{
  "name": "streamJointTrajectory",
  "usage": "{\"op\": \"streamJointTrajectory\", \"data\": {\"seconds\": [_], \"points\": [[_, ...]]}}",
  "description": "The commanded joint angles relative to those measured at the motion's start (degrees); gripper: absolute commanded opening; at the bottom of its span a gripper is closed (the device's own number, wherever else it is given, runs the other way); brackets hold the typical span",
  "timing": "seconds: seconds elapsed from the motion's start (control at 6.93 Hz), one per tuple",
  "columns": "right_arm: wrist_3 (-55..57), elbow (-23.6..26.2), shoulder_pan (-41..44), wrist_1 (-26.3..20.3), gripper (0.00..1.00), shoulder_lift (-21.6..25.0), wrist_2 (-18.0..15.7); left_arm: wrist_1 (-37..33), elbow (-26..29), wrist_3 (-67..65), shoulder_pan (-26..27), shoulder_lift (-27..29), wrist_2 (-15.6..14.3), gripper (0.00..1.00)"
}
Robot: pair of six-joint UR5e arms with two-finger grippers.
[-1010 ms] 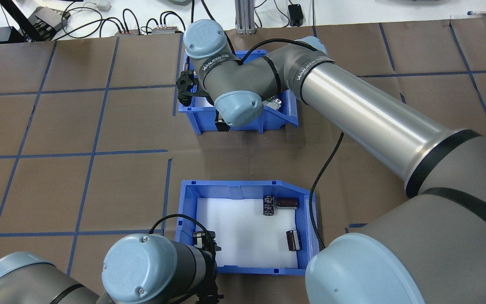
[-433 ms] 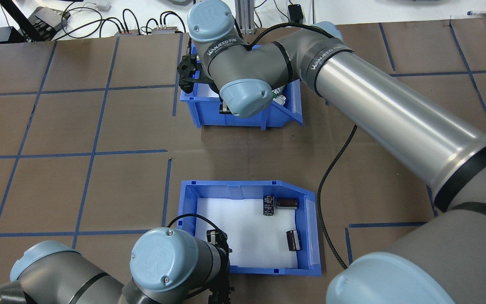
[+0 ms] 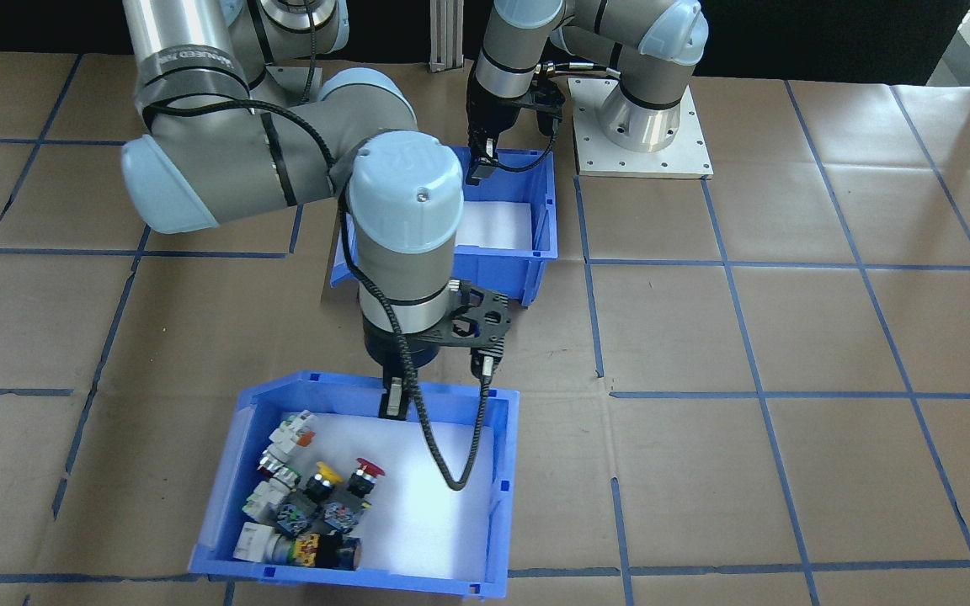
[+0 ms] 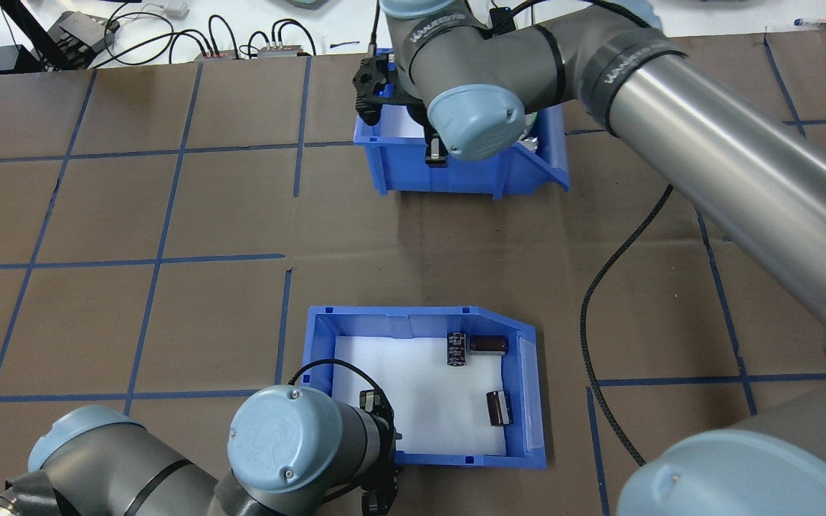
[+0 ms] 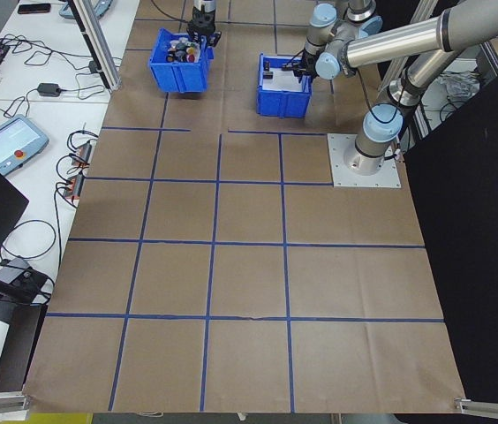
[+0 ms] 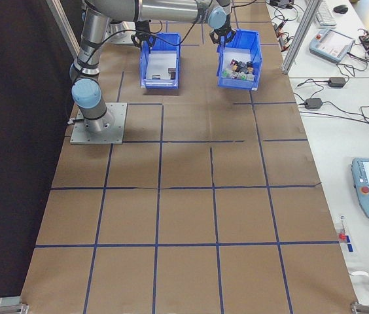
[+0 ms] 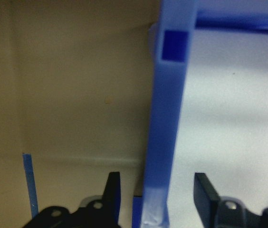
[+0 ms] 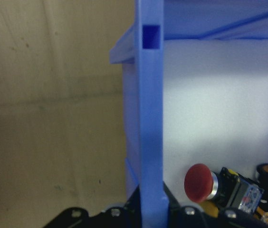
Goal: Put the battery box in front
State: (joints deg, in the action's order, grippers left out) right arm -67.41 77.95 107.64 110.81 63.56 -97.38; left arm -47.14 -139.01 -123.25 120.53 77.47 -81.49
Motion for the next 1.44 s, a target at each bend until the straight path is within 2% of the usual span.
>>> {"op": "streamJointTrajectory", "data": {"seconds": [0.0,0.29,0.43,0.72,0.87,1.01,1.15,1.3], "points": [[-9.55,3.93,-7.67,-1.21,0.00,4.53,-3.43,3.70,-0.38,1.08,-0.12,-0.56,-0.07,0.00],[-18.42,11.83,-15.40,-0.25,0.00,11.28,-2.65,2.94,0.05,9.05,-3.53,-2.32,-0.94,0.00],[-22.38,16.05,-19.35,1.59,0.00,14.63,-1.77,0.59,0.05,13.78,-9.29,-3.46,-0.86,0.00],[-29.24,22.91,-25.78,3.10,0.00,20.52,3.57,-9.58,1.45,30.46,-25.80,-8.46,-0.77,0.00],[-34.06,26.69,-29.12,3.36,0.00,23.77,5.77,-12.85,3.81,36.01,-31.71,-8.04,-0.60,0.00],[-38.02,30.73,-31.85,4.67,0.00,26.84,7.36,-15.06,7.92,37.72,-33.50,-5.86,-0.25,0.00],[-40.85,34.25,-33.79,6.33,0.00,29.49,7.46,-15.26,12.40,39.91,-33.96,-0.62,-0.33,0.00],[-41.31,35.76,-33.89,6.61,0.00,30.99,7.20,-14.74,19.75,39.58,-33.96,8.05,-0.07,0.00]]}}
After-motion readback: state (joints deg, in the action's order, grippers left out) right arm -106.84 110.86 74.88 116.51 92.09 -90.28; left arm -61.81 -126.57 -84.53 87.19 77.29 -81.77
